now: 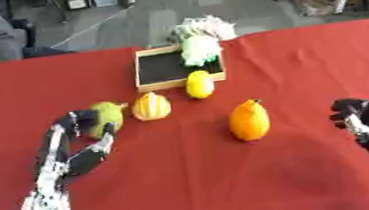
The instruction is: Pick up objects on the table and place them in the box.
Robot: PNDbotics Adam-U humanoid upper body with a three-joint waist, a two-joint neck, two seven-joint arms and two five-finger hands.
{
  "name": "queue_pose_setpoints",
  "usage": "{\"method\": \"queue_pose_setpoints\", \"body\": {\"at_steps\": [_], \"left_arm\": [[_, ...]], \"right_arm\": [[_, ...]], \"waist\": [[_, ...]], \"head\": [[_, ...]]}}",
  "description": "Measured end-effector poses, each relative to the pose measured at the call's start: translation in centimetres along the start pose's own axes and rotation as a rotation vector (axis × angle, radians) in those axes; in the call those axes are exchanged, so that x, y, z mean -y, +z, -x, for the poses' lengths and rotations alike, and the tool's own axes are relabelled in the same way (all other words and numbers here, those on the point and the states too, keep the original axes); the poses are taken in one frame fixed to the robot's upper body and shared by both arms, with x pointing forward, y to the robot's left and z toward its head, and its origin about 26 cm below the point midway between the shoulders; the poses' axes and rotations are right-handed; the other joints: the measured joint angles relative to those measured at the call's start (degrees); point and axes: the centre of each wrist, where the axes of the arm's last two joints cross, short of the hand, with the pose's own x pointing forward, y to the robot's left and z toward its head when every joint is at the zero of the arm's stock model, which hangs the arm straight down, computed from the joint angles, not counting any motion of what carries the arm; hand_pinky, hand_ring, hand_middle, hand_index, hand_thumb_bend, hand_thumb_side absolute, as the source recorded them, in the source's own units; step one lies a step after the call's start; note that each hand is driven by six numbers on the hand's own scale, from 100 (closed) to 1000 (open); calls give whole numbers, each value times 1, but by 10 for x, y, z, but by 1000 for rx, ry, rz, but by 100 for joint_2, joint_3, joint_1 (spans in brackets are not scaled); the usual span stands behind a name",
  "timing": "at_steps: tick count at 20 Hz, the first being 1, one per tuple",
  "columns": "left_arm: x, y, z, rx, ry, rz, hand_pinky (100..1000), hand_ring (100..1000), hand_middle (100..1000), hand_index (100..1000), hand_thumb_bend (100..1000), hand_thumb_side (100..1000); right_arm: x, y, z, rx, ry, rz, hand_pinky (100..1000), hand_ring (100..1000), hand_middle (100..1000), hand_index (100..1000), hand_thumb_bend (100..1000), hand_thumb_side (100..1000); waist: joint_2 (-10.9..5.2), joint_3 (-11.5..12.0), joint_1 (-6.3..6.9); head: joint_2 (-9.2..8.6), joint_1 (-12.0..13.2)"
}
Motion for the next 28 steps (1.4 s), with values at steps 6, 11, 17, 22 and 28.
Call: {"method": "queue_pose_setpoints", "body": {"at_steps": [6,11,17,22,28], "left_arm": [[0,0,0,0,0,1,757,672,555,661,297,100],[0,0,0,1,0,3,757,672,555,661,297,100],[-4,-3,-3,14,-28,7,764,679,564,677,336,100],[-29,-19,-21,54,-195,49,791,714,607,740,474,100],[-36,-44,-24,-16,-433,213,833,776,733,849,683,134]], "right_arm": [[0,0,0,0,0,0,742,735,713,777,100,524],[0,0,0,0,0,0,742,735,713,777,100,523],[0,0,0,0,0,0,742,735,714,777,100,528],[0,0,1,-5,0,0,741,735,714,777,100,519],[2,1,2,-8,9,-3,741,735,715,777,100,516]], "waist": [[0,7,0],[0,18,0],[0,22,0],[0,13,0],[0,-34,52]], "head": [[0,-7],[0,-7],[0,-19],[0,-42],[0,-46]]}}
